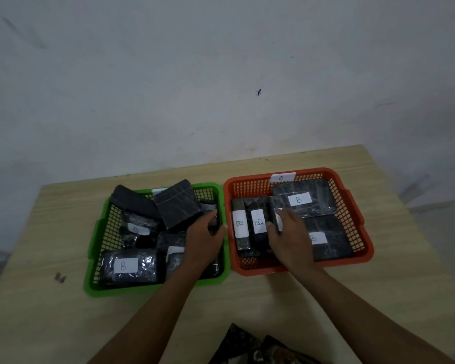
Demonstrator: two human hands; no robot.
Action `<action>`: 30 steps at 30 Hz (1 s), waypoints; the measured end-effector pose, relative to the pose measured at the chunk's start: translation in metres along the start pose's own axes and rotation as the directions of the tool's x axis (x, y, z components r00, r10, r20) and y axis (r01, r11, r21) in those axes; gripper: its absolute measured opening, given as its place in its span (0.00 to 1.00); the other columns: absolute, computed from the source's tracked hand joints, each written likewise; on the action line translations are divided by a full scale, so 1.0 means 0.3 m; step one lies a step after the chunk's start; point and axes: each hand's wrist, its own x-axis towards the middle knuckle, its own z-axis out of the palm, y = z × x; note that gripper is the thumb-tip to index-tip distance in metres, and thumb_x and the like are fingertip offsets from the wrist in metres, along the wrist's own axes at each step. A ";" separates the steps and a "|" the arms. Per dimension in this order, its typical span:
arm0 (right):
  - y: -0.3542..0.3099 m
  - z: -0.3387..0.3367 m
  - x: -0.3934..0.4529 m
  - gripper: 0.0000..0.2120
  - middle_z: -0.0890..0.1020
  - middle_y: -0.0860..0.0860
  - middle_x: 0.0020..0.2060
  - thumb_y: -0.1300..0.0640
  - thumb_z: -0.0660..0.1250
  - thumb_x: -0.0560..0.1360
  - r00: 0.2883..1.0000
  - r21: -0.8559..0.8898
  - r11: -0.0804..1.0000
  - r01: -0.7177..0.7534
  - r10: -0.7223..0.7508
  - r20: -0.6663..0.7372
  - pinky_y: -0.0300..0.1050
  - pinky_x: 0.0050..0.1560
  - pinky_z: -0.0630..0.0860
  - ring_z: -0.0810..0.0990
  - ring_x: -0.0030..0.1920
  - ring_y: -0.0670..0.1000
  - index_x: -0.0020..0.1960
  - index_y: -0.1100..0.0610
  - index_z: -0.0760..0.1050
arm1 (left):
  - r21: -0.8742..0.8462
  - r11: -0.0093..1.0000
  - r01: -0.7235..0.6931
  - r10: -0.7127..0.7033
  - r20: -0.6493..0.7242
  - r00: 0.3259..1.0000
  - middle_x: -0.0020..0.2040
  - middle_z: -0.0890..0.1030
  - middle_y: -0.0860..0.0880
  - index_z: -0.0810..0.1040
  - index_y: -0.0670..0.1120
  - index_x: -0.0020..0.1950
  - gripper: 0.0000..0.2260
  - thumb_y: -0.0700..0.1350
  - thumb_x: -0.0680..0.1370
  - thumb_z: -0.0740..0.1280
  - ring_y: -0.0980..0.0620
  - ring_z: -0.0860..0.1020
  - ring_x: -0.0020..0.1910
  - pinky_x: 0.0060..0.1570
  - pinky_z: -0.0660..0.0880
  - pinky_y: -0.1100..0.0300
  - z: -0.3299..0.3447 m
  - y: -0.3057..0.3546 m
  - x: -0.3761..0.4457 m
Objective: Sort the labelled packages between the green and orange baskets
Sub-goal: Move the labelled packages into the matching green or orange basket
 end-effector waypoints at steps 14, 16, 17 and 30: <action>-0.371 0.256 -0.112 0.18 0.81 0.53 0.55 0.48 0.68 0.75 0.739 0.144 0.906 0.399 -0.411 0.534 0.43 0.48 0.74 0.78 0.55 0.53 0.62 0.54 0.78 | 0.240 0.959 -0.148 0.152 0.002 0.988 0.55 0.84 0.45 0.82 0.43 0.58 0.13 0.44 0.75 0.72 0.48 0.81 0.53 0.53 0.78 0.57 -0.336 -0.308 -0.114; -0.379 0.270 -0.115 0.14 0.80 0.49 0.48 0.47 0.70 0.74 0.743 0.135 0.916 0.378 -0.387 0.546 0.41 0.43 0.71 0.79 0.51 0.51 0.56 0.52 0.80 | 0.225 0.960 -0.167 0.168 0.017 0.986 0.54 0.84 0.46 0.83 0.43 0.58 0.12 0.45 0.75 0.73 0.49 0.81 0.53 0.53 0.77 0.58 -0.345 -0.333 -0.131; -0.380 0.270 -0.113 0.11 0.79 0.45 0.46 0.47 0.71 0.73 0.741 0.140 0.931 0.337 -0.354 0.570 0.40 0.41 0.71 0.79 0.48 0.49 0.53 0.49 0.79 | 0.215 0.962 -0.166 0.166 0.019 0.986 0.54 0.84 0.47 0.83 0.44 0.57 0.12 0.45 0.75 0.72 0.50 0.81 0.53 0.53 0.78 0.58 -0.346 -0.342 -0.137; -0.407 0.160 -0.112 0.13 0.79 0.51 0.56 0.60 0.74 0.70 0.705 0.218 0.694 0.687 -0.708 0.032 0.45 0.56 0.77 0.76 0.59 0.49 0.51 0.56 0.75 | -0.637 0.529 0.560 -0.373 0.418 0.828 0.48 0.86 0.42 0.83 0.45 0.52 0.19 0.60 0.76 0.67 0.46 0.86 0.47 0.40 0.82 0.58 -0.382 -0.175 -0.053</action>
